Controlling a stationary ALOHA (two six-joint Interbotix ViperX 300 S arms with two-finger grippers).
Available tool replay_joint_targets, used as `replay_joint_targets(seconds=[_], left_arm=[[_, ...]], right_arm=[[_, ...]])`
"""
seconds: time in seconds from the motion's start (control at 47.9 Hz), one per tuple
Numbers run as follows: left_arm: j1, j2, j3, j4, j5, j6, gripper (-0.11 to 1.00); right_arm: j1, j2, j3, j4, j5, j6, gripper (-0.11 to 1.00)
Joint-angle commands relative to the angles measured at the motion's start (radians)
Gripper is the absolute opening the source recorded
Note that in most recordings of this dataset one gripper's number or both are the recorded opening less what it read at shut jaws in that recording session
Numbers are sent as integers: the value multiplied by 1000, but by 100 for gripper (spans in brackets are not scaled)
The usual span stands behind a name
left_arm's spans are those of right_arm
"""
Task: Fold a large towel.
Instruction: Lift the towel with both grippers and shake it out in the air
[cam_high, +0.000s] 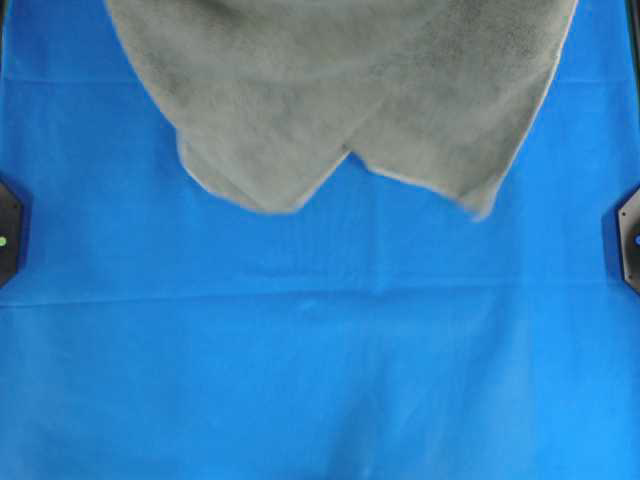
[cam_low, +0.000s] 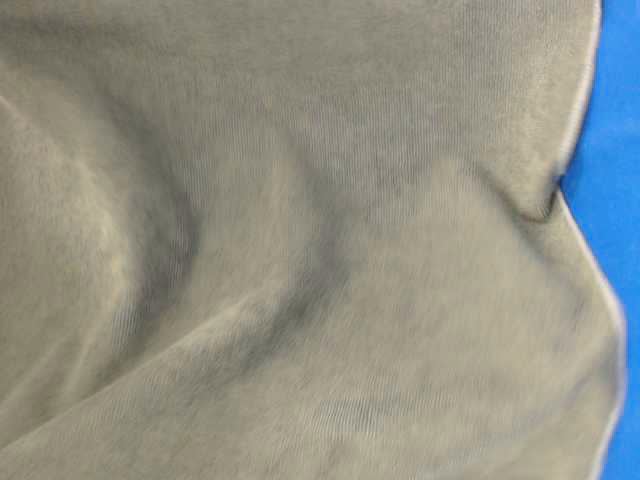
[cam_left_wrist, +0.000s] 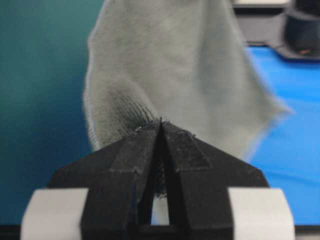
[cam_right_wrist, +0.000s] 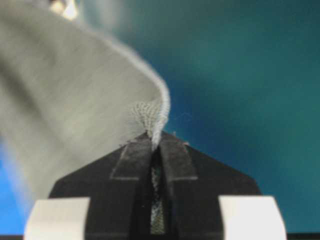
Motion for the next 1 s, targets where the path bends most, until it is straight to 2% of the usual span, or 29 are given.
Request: replay_joint_targets(seconds=[0.0,0.104,0.188,0.23,0.272,0.397,0.501,0.752,0.836,0.898,0.982], left_arm=[[-78,-11,-55,-15,104,-152,1],[-161,-25,-54,-14,189,-425,1],[-252,-32,-55,-11,212,-578,1],[-331,-35,-57,-9,215,-615,1],[-413,-38,-60,-9,212,-623,1],[-652,-34,-103,3,179,-632,1],[-764,-11,-167,48,147,-632,1],[-773,103,-319,55,216,-635,1],[-762,120,-313,60,244,-637,1],[-718,118,-291,60,268,-637,1],[-640,98,-245,60,295,-638,1]], right_arm=[[118,8,-66,60,117,3,1],[279,5,-67,115,153,20,1],[394,8,-69,130,147,44,1],[454,8,-71,129,141,54,1],[534,8,-77,129,135,55,1],[690,8,-103,109,69,55,1],[742,5,-129,78,28,58,1],[746,8,-146,69,-37,64,1],[742,2,-141,58,-29,67,1],[724,3,-132,43,-3,72,1],[657,8,-98,8,43,120,1]])
